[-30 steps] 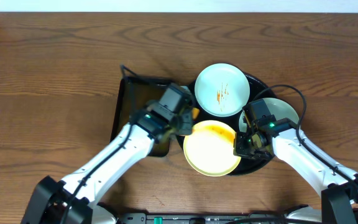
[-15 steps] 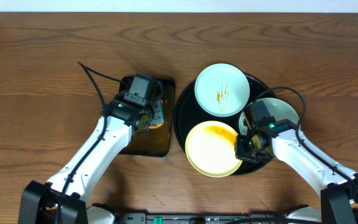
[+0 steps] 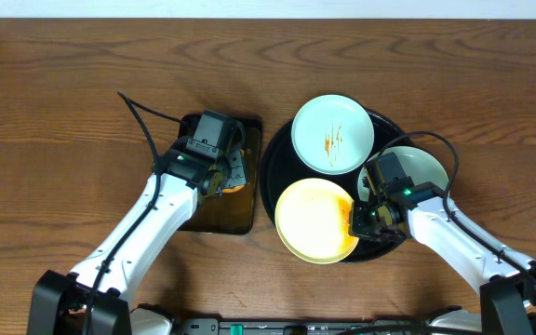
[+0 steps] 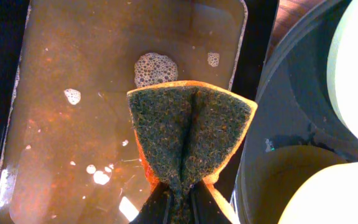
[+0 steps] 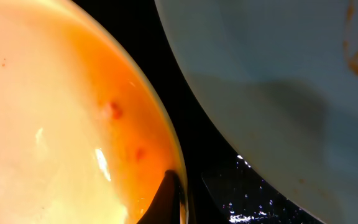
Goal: Clean dirty plates on tray and stack at the side
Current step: 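Lift and tilt the yellow plate upward with the right gripper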
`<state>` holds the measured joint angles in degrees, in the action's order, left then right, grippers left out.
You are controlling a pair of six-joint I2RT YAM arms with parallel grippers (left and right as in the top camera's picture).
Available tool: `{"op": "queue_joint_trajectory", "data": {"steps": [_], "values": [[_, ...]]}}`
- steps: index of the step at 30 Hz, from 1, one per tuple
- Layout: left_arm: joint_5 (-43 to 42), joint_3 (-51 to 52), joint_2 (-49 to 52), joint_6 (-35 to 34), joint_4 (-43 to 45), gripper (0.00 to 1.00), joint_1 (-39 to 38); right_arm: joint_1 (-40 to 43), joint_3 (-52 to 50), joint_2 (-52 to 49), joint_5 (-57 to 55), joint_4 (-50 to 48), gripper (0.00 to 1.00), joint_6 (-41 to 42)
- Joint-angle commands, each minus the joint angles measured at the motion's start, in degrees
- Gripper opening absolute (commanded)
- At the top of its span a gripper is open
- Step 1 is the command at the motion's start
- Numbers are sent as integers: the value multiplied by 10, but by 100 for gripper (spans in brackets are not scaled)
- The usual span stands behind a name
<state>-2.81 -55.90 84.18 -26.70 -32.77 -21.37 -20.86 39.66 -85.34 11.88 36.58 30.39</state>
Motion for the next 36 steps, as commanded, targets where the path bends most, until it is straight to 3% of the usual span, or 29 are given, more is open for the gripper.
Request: {"op": "queue_joint_trajectory", "data": {"steps": [1, 16, 25, 36], "values": [[8, 2, -11, 10, -1, 8, 2, -5, -1, 5, -27, 10, 1, -7], [8, 2, -11, 10, 0, 8, 2, -5, 85, 75, -109, 164, 1, -31], [8, 2, -11, 10, -2, 8, 2, -5, 112, 75, -198, 170, 1, -40], [8, 2, -11, 10, -2, 8, 2, -5, 113, 75, -119, 247, 1, -86]]}}
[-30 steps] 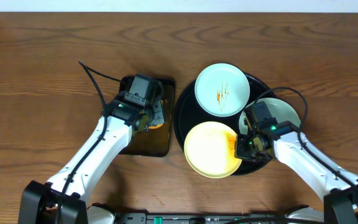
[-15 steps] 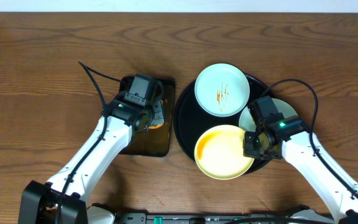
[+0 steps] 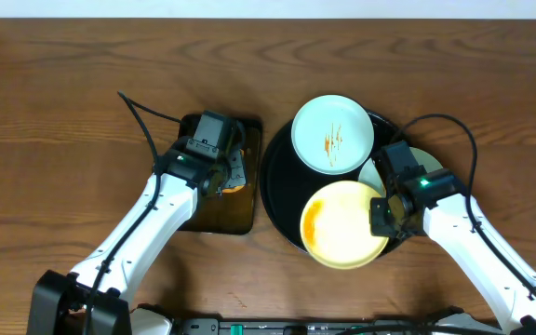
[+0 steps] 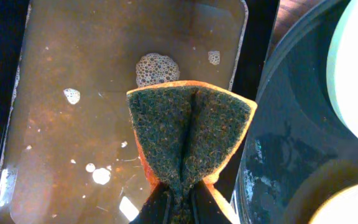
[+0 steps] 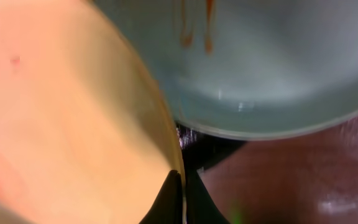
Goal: Clean dirty plates on tray and stack at the side
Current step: 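Lift and tilt the yellow plate upward with the right gripper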
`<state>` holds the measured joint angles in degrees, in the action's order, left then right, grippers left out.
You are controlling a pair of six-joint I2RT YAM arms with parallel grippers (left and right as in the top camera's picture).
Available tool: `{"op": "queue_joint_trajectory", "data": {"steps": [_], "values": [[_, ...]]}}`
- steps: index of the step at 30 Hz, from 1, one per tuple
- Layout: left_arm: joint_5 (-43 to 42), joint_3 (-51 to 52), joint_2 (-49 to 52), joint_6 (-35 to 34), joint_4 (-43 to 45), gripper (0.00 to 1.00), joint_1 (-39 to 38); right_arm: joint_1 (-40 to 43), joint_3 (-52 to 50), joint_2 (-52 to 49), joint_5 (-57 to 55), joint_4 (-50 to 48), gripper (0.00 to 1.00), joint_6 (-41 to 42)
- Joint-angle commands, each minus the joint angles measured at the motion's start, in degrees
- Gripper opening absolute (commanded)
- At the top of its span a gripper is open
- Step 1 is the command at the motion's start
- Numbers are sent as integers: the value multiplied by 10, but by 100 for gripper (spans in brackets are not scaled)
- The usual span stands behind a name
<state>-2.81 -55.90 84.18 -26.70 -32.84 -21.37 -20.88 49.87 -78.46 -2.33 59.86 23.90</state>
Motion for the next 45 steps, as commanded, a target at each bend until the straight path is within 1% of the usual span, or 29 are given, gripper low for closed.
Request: {"op": "queue_joint_trajectory", "data": {"steps": [1, 14, 18, 21, 25, 30, 35, 42, 45], "values": [[8, 2, -11, 10, -1, 8, 2, -5, 11, 6, 17, 22, 1, -21], [7, 2, -11, 10, -1, 8, 2, -4, 11, 6, 18, 13, 1, -1], [8, 2, -11, 10, -1, 8, 2, -1, 19, 9, -13, 17, 1, 12], [7, 2, -11, 11, -1, 8, 2, 5, 45, 10, -40, 38, 1, 11], [7, 2, -11, 10, -1, 8, 2, 10, 87, 10, -41, 74, 1, -8], [7, 2, -11, 10, -1, 8, 2, 10, 114, 10, -47, 109, 1, -11], [7, 2, -11, 10, -1, 8, 2, 9, 128, 10, -125, 72, 1, -12], [7, 2, -11, 10, -1, 8, 2, 2, 128, 10, -176, -4, 1, -13], [7, 2, -11, 10, -1, 8, 2, -17, 128, 10, -199, -38, 1, -35]]}}
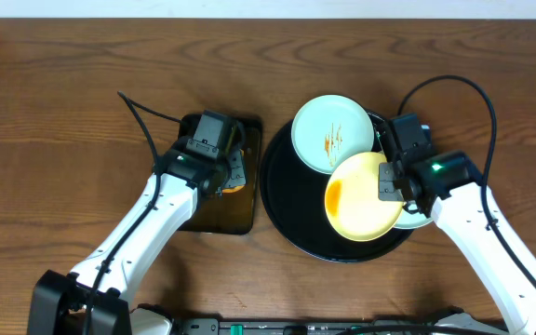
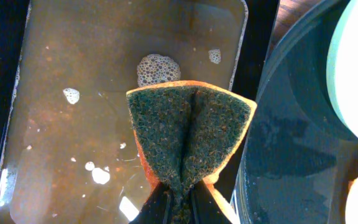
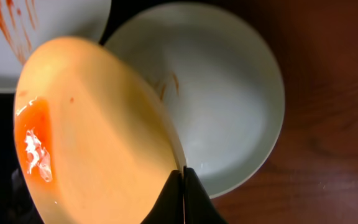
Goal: Clean dirty plates on tray and stack at the side
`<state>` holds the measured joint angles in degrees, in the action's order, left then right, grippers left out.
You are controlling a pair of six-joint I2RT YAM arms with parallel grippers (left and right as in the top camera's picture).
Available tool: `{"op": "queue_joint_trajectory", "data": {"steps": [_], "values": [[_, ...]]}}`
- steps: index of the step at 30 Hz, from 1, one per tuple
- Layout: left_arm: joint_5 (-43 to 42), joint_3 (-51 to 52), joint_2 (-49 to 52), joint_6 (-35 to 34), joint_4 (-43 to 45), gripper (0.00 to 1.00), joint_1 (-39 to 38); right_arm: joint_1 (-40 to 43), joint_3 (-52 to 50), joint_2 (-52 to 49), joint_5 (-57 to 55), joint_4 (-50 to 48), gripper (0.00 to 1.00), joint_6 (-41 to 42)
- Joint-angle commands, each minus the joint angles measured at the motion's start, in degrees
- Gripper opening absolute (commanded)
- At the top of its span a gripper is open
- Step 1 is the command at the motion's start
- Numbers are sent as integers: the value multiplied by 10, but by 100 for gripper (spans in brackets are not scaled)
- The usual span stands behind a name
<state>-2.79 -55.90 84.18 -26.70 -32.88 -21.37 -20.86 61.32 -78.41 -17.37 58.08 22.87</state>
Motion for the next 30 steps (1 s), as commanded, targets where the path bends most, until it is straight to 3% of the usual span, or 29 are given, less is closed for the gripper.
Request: {"op": "queue_joint_trajectory", "data": {"steps": [1, 7, 12, 15, 20, 24, 30], "values": [[7, 2, -11, 10, -1, 8, 2, -30, 14, 9, -62, -30, 1, -33], [7, 2, -11, 10, 0, 8, 2, -72, 21, 10, -141, -41, 1, -58], [7, 2, -11, 10, -1, 8, 2, -73, 21, 9, -54, -41, 1, -54], [7, 2, -11, 10, -1, 8, 2, -57, 21, 9, 16, -32, 16, -34], [7, 2, -11, 10, -1, 8, 2, -8, 20, 9, 142, 43, 28, 24], [7, 2, -11, 10, -1, 8, 2, 39, 9, 9, 168, 131, 34, 65], [7, 2, -11, 10, -1, 8, 2, 58, -53, 9, 166, 120, 35, 110]]}}
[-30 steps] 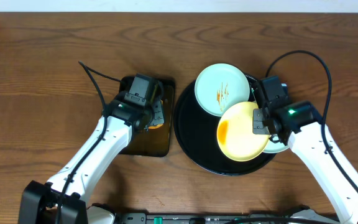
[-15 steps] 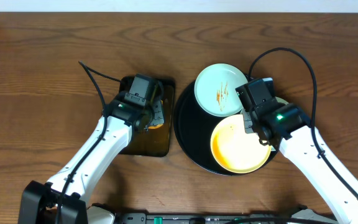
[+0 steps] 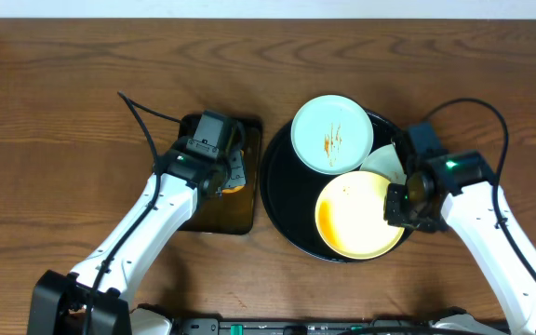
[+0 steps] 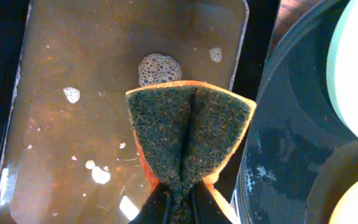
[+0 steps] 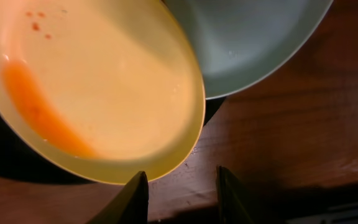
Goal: Clean dirty plates on tray and stack at the side
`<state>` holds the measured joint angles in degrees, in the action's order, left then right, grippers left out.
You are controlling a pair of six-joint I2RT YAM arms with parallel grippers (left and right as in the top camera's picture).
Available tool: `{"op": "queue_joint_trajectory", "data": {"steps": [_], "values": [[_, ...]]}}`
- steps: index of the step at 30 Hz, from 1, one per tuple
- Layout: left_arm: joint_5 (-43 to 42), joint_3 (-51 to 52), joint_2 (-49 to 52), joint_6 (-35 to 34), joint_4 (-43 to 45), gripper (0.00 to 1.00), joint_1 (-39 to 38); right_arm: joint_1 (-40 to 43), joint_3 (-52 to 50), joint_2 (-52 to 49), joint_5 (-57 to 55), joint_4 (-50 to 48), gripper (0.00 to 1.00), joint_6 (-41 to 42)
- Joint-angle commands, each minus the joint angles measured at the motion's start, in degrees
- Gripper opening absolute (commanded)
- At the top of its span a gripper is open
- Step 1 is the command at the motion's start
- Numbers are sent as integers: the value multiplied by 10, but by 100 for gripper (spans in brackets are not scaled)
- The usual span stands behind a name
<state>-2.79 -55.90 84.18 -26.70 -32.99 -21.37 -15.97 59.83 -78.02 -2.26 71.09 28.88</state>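
Observation:
A yellow plate (image 3: 359, 214) with orange sauce pooled at one side (image 5: 98, 87) lies on the round black tray (image 3: 282, 200) at its front right. It overlaps a pale green plate (image 3: 386, 160) (image 5: 253, 37). My right gripper (image 3: 396, 207) (image 5: 182, 196) is open just off the yellow plate's rim, with bare wood between its fingers. A white plate (image 3: 332, 133) with brown streaks sits at the back of the tray. My left gripper (image 3: 220, 175) (image 4: 179, 199) is shut on a folded green-and-orange sponge (image 4: 188, 130).
A black rectangular basin (image 3: 214, 216) of brown soapy water (image 4: 98, 93) stands left of the tray, under the sponge. The tray's wet dark floor (image 4: 284, 124) shows beside it. Brown wooden table (image 3: 63, 102) lies all around.
My right gripper was shut on the yellow plate's rim, holding it tilted over the tray's right side. Now the plate lies flat on the tray and the gripper is open. The left arm has not moved.
My right gripper was shut on the yellow plate's rim at the tray's front. Then the plate was further right, then held tilted beside the white plate and over the pale green one. Now it lies released on the tray. The left gripper held the sponge over the basin throughout.

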Motion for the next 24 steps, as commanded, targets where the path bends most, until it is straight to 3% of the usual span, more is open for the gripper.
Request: {"op": "queue_joint_trajectory", "data": {"steps": [1, 8, 18, 21, 24], "values": [[7, 2, -11, 10, 0, 8, 2, 10, -55, 5, 15, -22, 35, 61], [7, 2, -11, 10, 0, 8, 2, 10, -129, 5, 17, -119, 35, 80], [7, 2, -11, 10, 0, 8, 2, 10, -199, 5, 22, -182, 33, 131], [7, 2, -11, 10, 0, 8, 2, 10, -219, 5, 43, -217, 27, 131], [7, 2, -11, 10, 0, 8, 2, 10, -232, 5, 63, -256, 13, 131]]}}
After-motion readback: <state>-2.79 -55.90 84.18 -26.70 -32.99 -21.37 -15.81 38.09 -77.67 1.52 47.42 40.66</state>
